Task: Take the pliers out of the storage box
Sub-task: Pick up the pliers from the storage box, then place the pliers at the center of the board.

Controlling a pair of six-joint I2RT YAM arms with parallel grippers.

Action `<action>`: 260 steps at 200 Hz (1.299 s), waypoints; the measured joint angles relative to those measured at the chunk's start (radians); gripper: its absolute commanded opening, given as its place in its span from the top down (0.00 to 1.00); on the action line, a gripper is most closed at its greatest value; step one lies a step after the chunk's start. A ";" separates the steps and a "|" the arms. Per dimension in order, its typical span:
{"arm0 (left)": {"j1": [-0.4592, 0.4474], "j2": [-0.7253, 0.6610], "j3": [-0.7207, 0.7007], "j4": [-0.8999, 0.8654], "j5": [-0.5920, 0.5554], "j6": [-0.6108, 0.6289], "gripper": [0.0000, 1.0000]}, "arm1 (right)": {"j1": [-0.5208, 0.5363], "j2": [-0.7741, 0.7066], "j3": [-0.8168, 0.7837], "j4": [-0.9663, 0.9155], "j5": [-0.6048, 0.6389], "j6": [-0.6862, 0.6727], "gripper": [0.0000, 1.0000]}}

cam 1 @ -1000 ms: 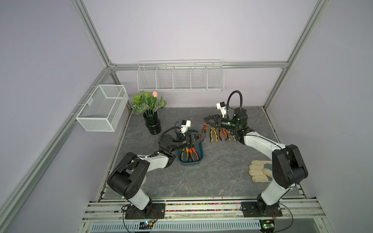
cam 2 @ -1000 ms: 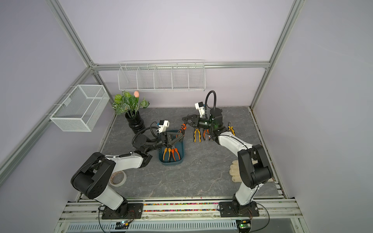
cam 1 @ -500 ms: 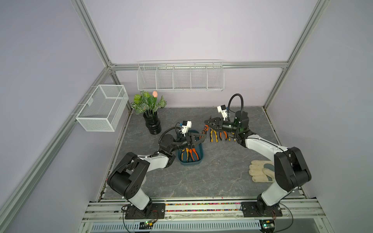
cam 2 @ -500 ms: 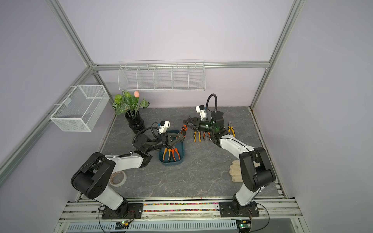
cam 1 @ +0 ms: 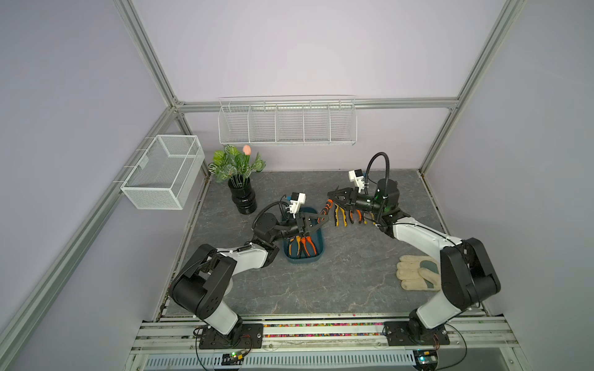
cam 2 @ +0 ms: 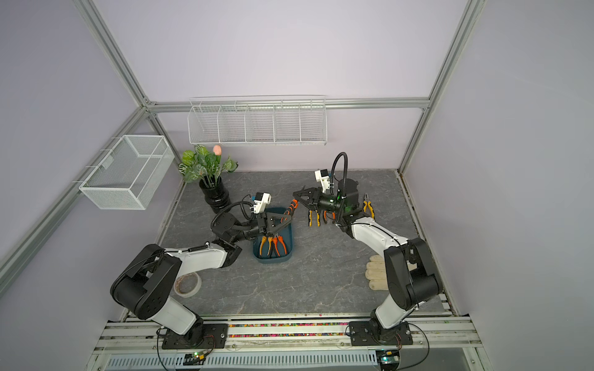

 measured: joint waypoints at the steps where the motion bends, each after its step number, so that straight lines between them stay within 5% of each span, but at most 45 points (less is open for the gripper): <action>1: 0.000 0.000 0.000 0.000 0.000 0.000 0.85 | 0.000 0.000 0.000 0.000 0.000 0.000 0.93; 16: 0.000 -0.013 0.000 -0.034 -0.001 0.010 0.65 | 0.003 -0.006 0.003 -0.027 0.008 -0.019 0.93; 47: -0.001 -0.065 0.000 -0.120 -0.003 0.045 0.38 | 0.019 -0.034 0.035 -0.187 0.050 -0.144 0.94; 88: -0.003 -0.163 0.007 -0.334 -0.004 0.150 0.37 | 0.036 -0.098 0.129 -0.477 0.140 -0.332 0.93; 149: -0.002 -0.351 0.130 -0.891 -0.056 0.498 0.37 | 0.001 -0.212 0.265 -0.888 0.347 -0.610 0.93; 211: -0.002 -0.366 0.187 -1.357 -0.371 0.734 0.44 | -0.003 -0.174 0.353 -1.286 0.539 -0.780 0.93; 260: -0.002 -0.337 0.187 -1.450 -0.486 0.778 0.44 | 0.038 0.000 0.257 -1.361 0.625 -0.789 0.93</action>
